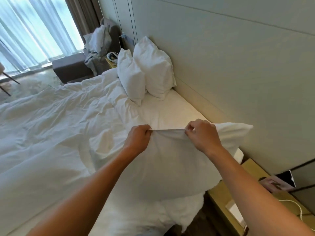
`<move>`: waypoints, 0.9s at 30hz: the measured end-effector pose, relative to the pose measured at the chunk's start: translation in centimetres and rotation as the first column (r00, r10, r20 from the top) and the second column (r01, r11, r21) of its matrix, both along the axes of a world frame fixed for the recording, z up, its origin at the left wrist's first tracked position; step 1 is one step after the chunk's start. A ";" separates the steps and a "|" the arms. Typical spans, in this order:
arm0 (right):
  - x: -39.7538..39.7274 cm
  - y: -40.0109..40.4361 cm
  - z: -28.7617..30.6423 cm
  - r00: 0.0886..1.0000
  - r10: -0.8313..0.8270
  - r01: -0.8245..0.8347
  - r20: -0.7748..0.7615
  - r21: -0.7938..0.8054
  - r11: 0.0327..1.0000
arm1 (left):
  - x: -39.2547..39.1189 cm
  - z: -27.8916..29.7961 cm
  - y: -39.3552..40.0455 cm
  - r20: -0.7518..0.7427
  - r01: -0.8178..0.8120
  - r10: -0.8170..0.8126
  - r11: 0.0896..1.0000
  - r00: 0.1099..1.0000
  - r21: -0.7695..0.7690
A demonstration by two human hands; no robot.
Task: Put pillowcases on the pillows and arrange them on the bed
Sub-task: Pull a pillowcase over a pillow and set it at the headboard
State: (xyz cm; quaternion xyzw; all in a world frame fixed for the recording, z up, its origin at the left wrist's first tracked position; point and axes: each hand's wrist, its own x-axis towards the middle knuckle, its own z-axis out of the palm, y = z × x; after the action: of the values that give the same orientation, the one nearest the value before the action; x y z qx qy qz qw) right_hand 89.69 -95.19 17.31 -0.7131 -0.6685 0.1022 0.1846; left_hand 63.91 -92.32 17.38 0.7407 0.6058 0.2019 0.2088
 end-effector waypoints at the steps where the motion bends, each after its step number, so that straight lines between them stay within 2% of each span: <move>1: -0.3 0.2 -0.8 1.000 0.016 -0.016 0.013 -0.028 0.999 | 0.7 -1.2 -0.3 0.007 0.028 -0.028 0.999 1.000 -0.030; 5: -1.7 1.3 -3.9 0.998 0.069 -0.065 0.015 -0.188 0.980 | 2.2 -4.0 0.3 0.070 0.085 -0.081 0.995 0.994 -0.047; 9: -3.2 3.9 -5.4 1.000 0.024 -0.025 -0.007 -0.153 0.988 | 0.6 -4.9 2.6 0.082 0.120 -0.115 0.991 0.990 -0.055; 13: -4.1 5.8 -6.4 0.997 0.004 0.007 0.071 -0.150 0.989 | -2.2 -7.2 4.9 0.099 0.066 -0.049 0.983 0.994 -0.173; 19: -5.3 6.5 -7.8 0.992 -0.081 0.094 0.096 -0.138 0.986 | -7.4 -11.4 8.1 -0.054 0.054 -0.072 0.956 0.996 -0.287; 23: -5.7 6.6 -8.4 0.988 -0.123 0.135 0.088 -0.144 0.980 | -9.9 -12.4 10.4 -0.166 0.082 -0.137 0.950 0.977 -0.302; 27: -6.0 6.3 -9.1 0.985 -0.148 0.158 0.085 -0.136 0.978 | -12.2 -13.0 11.9 -0.259 0.091 -0.200 0.921 0.945 -0.378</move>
State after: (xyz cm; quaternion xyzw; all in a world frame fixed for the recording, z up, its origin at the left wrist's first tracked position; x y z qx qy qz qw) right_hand 83.68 -88.92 8.21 -0.7771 -0.6090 0.1083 0.1157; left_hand 51.74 -80.45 4.36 0.7547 0.5993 -0.0406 0.2640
